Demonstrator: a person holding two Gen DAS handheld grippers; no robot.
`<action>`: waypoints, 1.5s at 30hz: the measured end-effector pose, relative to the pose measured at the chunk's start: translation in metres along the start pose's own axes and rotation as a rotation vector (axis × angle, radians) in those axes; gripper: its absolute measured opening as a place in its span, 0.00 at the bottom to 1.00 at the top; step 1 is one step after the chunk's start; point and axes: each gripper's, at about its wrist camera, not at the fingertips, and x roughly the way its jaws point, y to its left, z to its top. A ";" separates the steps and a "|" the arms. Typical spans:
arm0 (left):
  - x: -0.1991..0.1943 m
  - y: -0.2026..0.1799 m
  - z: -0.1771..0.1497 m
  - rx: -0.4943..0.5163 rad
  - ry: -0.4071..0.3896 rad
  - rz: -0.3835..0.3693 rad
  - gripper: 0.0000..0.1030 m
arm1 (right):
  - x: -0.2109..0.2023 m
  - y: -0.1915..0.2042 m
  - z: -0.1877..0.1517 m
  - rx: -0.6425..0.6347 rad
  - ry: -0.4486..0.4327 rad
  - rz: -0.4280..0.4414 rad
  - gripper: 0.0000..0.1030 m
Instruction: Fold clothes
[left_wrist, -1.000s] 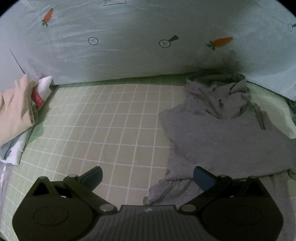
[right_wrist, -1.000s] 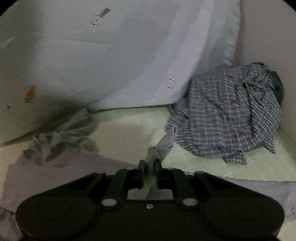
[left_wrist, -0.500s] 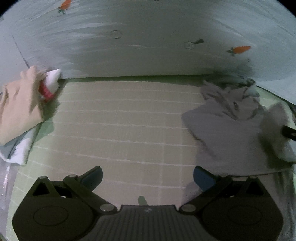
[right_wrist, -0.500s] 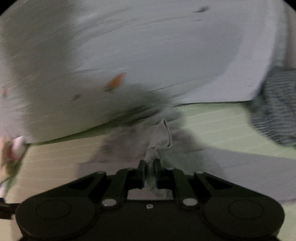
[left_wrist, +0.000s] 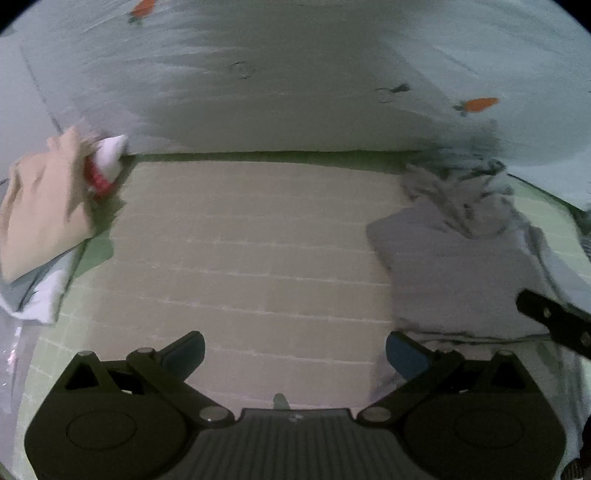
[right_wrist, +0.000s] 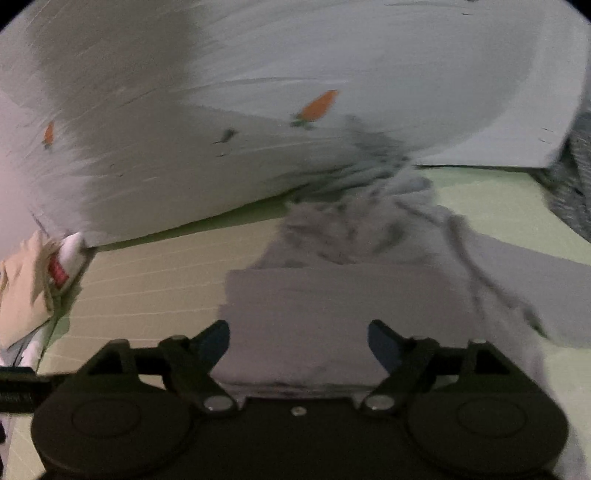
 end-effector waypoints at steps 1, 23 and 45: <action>-0.001 -0.007 0.000 0.008 -0.005 -0.011 1.00 | -0.007 -0.011 -0.002 0.007 -0.005 -0.014 0.94; -0.055 -0.237 -0.025 0.071 -0.083 -0.234 1.00 | -0.104 -0.309 -0.021 0.168 -0.050 -0.346 1.00; -0.033 -0.242 0.006 0.017 -0.115 -0.035 1.00 | -0.097 -0.514 -0.006 0.353 -0.035 -0.676 1.00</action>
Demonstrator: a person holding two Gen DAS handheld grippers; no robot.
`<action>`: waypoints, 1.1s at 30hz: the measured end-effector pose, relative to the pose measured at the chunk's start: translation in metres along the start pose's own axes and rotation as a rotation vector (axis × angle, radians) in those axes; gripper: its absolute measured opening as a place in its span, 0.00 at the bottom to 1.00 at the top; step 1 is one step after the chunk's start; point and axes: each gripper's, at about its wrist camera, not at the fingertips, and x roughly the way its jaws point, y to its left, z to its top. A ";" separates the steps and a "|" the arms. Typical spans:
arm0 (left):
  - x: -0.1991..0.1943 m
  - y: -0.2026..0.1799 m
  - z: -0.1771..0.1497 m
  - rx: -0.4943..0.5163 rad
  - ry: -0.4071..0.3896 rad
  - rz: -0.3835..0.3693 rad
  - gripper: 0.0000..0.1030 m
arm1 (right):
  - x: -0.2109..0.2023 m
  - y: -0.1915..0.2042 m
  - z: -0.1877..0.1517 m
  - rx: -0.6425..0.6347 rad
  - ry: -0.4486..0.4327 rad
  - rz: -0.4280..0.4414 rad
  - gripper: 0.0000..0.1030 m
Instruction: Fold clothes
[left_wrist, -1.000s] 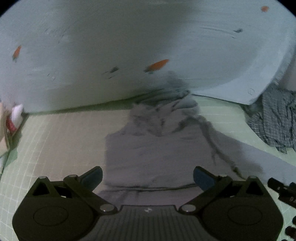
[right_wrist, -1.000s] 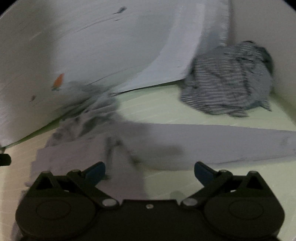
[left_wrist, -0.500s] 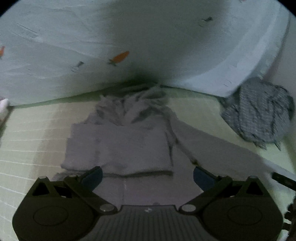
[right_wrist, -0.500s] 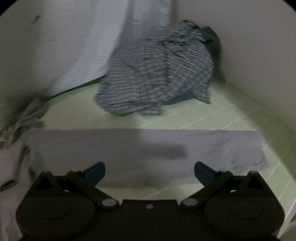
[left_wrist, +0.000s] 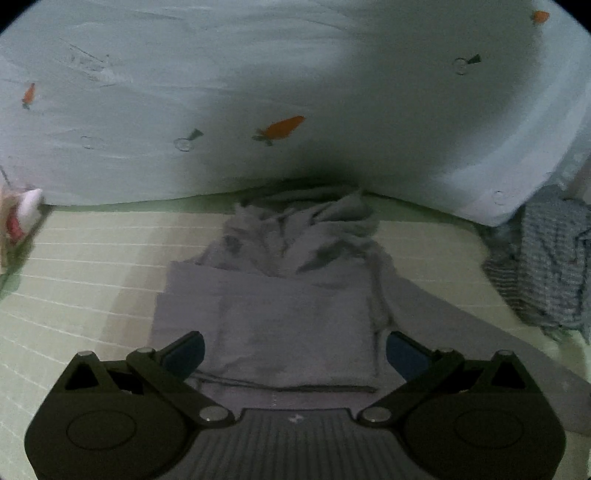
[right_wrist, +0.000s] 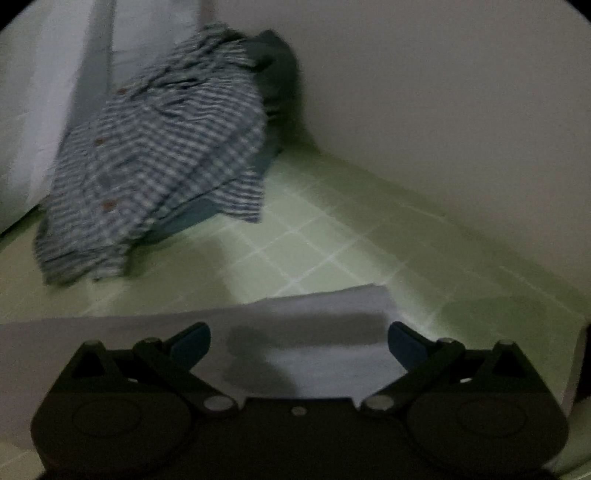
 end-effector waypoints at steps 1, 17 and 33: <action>0.000 -0.001 0.000 0.007 0.001 -0.001 1.00 | 0.002 -0.004 -0.001 0.006 0.000 -0.009 1.00; -0.008 0.007 -0.010 -0.020 0.003 0.029 1.00 | 0.006 -0.011 -0.012 -0.038 0.065 0.013 0.94; -0.023 0.086 -0.025 -0.096 0.009 0.124 1.00 | -0.093 0.037 0.009 0.079 -0.047 0.346 0.21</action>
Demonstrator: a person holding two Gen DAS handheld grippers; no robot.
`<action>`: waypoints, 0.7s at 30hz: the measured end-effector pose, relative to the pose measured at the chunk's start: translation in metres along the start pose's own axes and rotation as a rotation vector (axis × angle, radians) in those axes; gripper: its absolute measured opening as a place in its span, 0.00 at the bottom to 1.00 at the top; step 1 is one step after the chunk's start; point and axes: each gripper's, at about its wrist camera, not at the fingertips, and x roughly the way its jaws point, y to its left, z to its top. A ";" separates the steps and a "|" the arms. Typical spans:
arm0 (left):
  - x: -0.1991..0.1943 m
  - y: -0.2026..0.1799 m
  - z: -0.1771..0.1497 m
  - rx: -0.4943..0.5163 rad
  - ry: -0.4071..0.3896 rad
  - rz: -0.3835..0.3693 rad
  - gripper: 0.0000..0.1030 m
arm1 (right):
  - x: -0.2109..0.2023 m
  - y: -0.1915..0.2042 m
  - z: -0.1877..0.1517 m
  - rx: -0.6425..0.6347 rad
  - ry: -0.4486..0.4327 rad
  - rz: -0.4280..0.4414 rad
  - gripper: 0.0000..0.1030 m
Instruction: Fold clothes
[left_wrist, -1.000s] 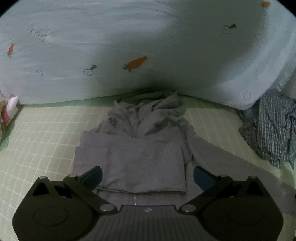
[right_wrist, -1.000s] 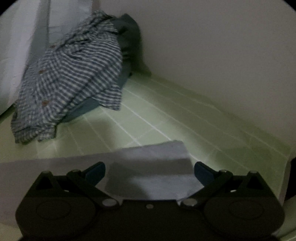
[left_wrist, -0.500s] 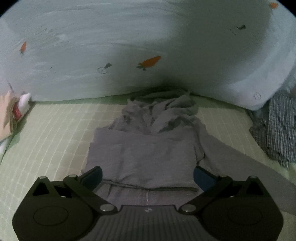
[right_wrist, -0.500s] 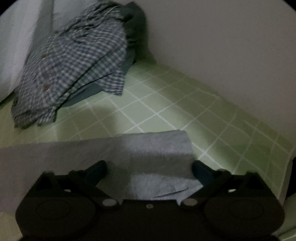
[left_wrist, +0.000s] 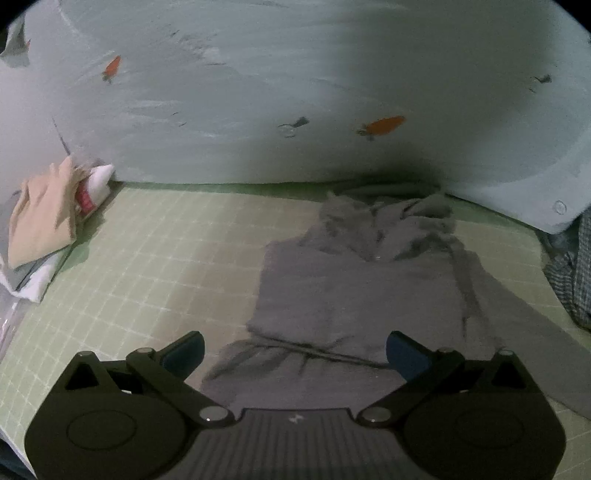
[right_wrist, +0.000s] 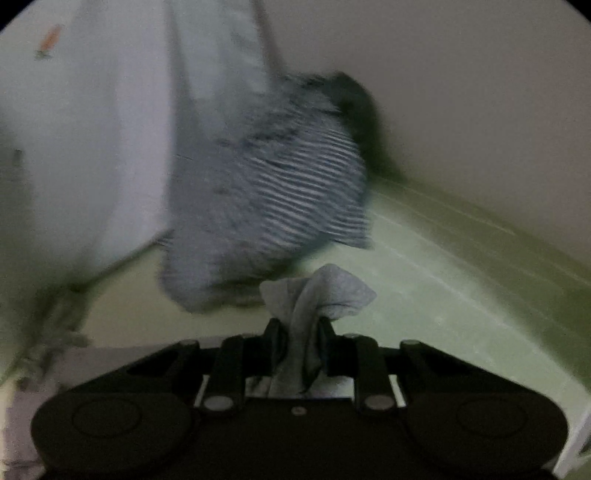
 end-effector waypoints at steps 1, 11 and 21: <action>0.001 0.007 0.001 -0.003 0.004 -0.004 1.00 | -0.003 0.013 -0.002 -0.007 -0.003 0.023 0.21; 0.022 0.080 0.022 0.035 0.044 -0.007 1.00 | -0.018 0.152 -0.056 0.017 0.027 0.215 0.21; 0.060 0.163 0.043 0.043 0.064 -0.026 1.00 | -0.030 0.313 -0.126 -0.004 0.043 0.363 0.21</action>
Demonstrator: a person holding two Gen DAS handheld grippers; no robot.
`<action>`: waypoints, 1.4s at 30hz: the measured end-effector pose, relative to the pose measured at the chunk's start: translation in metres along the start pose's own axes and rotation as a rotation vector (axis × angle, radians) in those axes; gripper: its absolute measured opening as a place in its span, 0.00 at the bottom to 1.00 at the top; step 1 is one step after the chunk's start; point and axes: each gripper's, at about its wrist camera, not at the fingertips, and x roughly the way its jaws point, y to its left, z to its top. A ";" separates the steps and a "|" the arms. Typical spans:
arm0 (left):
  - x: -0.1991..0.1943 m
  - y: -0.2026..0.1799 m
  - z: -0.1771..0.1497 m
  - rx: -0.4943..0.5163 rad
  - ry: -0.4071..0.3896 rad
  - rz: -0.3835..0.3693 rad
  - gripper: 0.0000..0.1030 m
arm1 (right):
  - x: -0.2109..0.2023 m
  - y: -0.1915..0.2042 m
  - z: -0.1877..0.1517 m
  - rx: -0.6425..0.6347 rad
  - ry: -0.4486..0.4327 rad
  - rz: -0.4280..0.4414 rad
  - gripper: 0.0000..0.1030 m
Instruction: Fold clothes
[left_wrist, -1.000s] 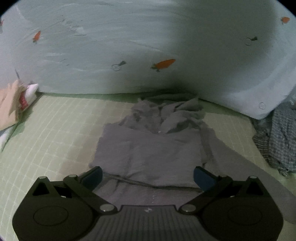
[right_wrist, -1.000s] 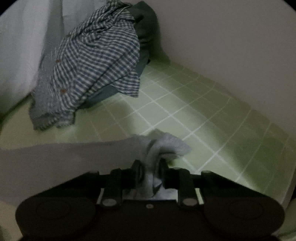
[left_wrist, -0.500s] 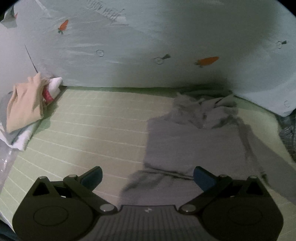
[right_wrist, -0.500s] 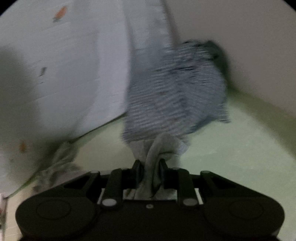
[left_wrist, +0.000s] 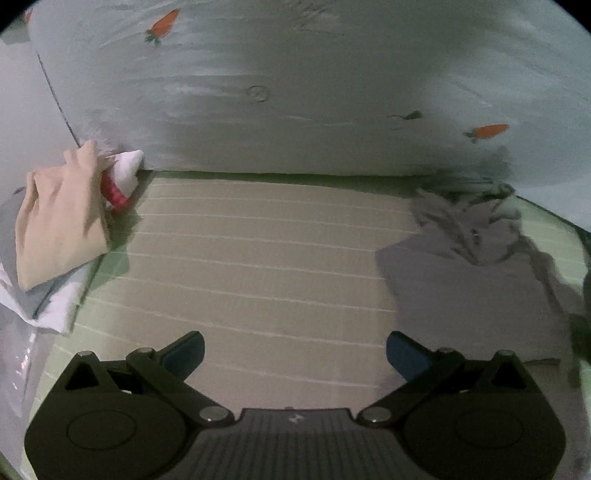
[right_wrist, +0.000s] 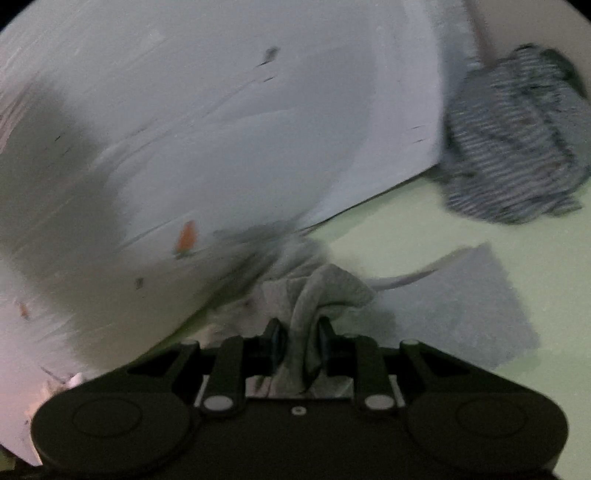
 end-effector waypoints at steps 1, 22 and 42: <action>0.004 0.008 0.002 -0.001 0.003 0.001 1.00 | 0.005 0.013 -0.006 -0.001 0.005 0.013 0.21; 0.059 0.104 0.012 -0.031 0.098 0.020 1.00 | 0.099 0.182 -0.110 -0.134 0.257 0.198 0.21; 0.017 0.012 -0.003 -0.044 0.063 0.042 1.00 | 0.061 0.100 -0.039 -0.282 0.179 0.130 0.21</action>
